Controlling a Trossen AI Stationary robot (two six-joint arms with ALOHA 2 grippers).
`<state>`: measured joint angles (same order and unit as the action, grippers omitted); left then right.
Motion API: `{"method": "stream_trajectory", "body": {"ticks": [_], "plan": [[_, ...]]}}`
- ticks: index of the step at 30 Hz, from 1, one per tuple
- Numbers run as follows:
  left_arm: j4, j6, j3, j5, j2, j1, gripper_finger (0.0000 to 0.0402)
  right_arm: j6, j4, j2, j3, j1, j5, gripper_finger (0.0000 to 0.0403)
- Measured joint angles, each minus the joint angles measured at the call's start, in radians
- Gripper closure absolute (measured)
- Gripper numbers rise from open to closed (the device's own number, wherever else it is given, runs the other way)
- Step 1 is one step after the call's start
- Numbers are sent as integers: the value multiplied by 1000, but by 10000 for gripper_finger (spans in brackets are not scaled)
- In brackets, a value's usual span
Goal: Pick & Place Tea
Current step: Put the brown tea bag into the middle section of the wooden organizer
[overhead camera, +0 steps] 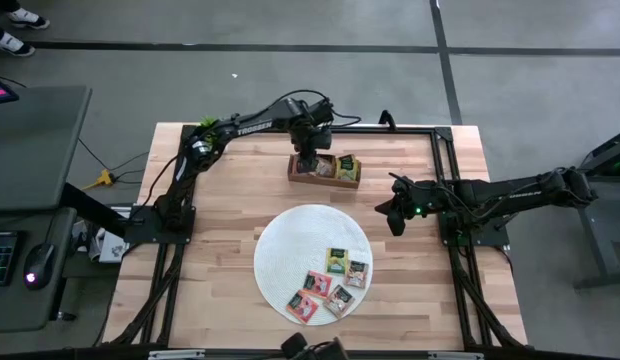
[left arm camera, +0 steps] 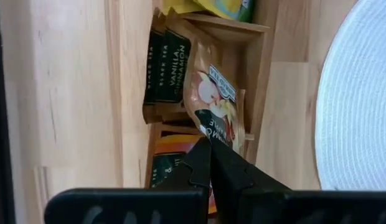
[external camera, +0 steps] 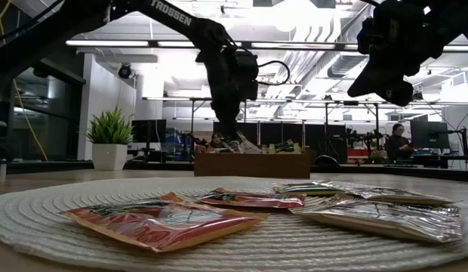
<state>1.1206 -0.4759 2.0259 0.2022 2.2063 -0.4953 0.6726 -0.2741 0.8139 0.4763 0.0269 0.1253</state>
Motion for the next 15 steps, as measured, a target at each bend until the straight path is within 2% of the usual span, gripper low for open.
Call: {"method": "stream_trajectory", "body": {"ticks": [10,15], "plan": [[38,-59,149,-57,1,14,401,0,0,0,0,0,19,402],[109,-102,156,-77,1,16,401,-1,0,0,0,0,20,402]]}}
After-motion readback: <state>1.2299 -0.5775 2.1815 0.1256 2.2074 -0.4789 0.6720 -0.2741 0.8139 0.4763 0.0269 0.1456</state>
